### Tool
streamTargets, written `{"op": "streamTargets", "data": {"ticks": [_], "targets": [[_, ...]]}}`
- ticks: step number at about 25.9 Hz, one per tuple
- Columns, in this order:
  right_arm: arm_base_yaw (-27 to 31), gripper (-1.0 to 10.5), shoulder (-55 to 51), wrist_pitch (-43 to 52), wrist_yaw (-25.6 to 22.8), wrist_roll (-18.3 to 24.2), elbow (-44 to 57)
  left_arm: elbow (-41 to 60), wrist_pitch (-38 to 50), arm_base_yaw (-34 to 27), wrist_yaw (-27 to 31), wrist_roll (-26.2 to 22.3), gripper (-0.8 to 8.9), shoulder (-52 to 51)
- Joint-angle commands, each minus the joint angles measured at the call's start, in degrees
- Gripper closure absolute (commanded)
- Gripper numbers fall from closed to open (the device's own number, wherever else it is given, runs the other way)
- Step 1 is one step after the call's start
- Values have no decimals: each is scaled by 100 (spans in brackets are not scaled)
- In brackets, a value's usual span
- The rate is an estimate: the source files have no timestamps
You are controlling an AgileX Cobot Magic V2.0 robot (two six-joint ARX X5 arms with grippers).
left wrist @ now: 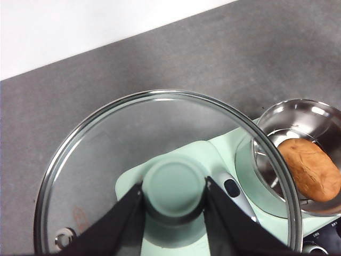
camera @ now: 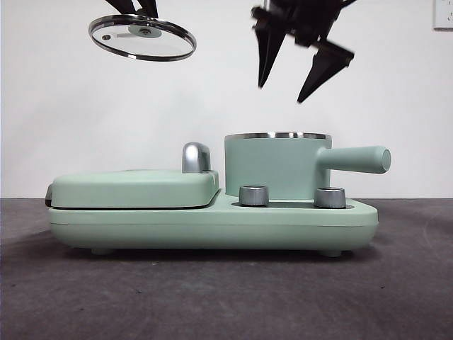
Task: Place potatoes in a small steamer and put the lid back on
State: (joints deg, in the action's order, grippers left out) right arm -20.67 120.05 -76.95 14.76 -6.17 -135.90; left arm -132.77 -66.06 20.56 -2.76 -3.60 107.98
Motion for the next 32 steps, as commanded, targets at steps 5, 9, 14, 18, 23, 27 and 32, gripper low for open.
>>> {"op": "streamTargets", "data": {"ticks": [5,9,14,18,23,27,32], "targets": [[-131,554,-1412,-459,-813,111,1167,66,133,90,-2,20,804,2],[-133,554,-2688,-459,-1185,216,2614,170,151,127,-4,20,804,4],[-122,554,-4986,-457,-1478,216,4959,195,352,363,-7,68,804,17],[-122,554,-6843,-457,-1478,212,6522,195,564,887,-9,125,804,133],[-122,554,-8655,-455,-1473,208,7617,195,894,1528,-9,122,804,481],[-122,554,-9471,-455,-1464,166,7740,195,1228,1816,-9,125,804,796],[-122,554,-9947,-422,-1460,164,7740,195,1572,1934,-9,122,804,1180]]}}
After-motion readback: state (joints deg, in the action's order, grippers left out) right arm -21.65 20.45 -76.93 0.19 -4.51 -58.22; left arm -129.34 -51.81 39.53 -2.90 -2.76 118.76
